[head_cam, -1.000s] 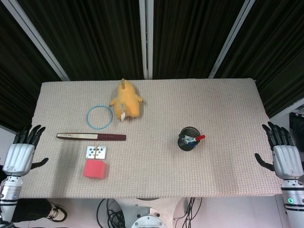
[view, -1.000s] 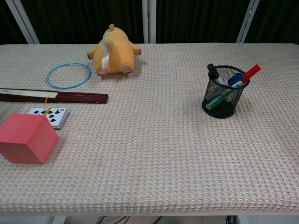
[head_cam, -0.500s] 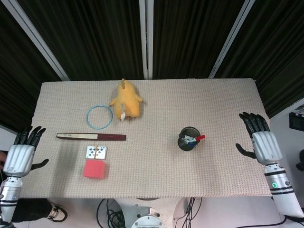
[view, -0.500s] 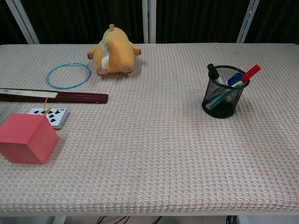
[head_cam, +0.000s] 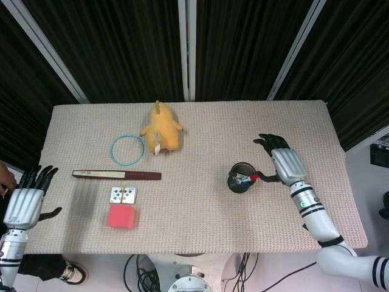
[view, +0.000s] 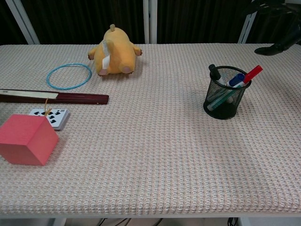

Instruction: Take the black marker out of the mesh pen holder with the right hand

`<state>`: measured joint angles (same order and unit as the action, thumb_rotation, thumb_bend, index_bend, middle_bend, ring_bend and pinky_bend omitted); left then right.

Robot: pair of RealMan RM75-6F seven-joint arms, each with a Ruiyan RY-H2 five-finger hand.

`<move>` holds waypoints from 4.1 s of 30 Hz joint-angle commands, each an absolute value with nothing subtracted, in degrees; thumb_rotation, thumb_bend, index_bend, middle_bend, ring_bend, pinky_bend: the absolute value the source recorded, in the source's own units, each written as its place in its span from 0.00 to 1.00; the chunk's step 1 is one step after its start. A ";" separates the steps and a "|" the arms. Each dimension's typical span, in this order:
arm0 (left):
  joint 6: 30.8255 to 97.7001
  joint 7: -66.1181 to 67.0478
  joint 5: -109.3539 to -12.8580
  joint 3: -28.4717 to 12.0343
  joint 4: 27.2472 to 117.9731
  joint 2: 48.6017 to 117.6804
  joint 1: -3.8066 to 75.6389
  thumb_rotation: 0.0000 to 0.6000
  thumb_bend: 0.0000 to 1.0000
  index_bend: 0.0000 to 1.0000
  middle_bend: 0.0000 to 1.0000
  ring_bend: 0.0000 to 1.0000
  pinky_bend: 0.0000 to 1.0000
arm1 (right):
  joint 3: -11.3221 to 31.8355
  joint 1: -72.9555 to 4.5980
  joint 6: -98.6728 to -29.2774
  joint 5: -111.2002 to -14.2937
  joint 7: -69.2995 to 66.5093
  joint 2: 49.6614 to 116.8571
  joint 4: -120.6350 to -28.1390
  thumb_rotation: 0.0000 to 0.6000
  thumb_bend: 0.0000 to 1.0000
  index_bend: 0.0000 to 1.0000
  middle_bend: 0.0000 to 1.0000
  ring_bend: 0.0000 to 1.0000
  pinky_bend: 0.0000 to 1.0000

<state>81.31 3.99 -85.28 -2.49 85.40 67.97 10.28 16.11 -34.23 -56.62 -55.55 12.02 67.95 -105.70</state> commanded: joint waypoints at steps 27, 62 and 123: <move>81.44 1.99 -84.49 -2.92 84.21 67.64 9.81 1.00 0.07 0.10 0.06 0.00 0.06 | 14.03 -44.81 -61.65 -38.47 25.42 79.55 -104.74 1.00 0.20 0.40 0.12 0.00 0.00; 81.44 0.56 -84.06 -3.21 83.16 67.60 9.46 1.00 0.07 0.10 0.06 0.00 0.06 | 12.27 -45.21 -60.86 -39.28 24.44 81.59 -101.97 1.00 0.30 0.50 0.13 0.00 0.00; 80.56 1.40 -84.22 -3.27 84.15 67.38 10.10 1.00 0.07 0.10 0.06 0.00 0.06 | 16.15 -34.25 -72.37 -54.19 16.51 65.77 -111.43 1.00 0.33 0.69 0.19 0.00 0.00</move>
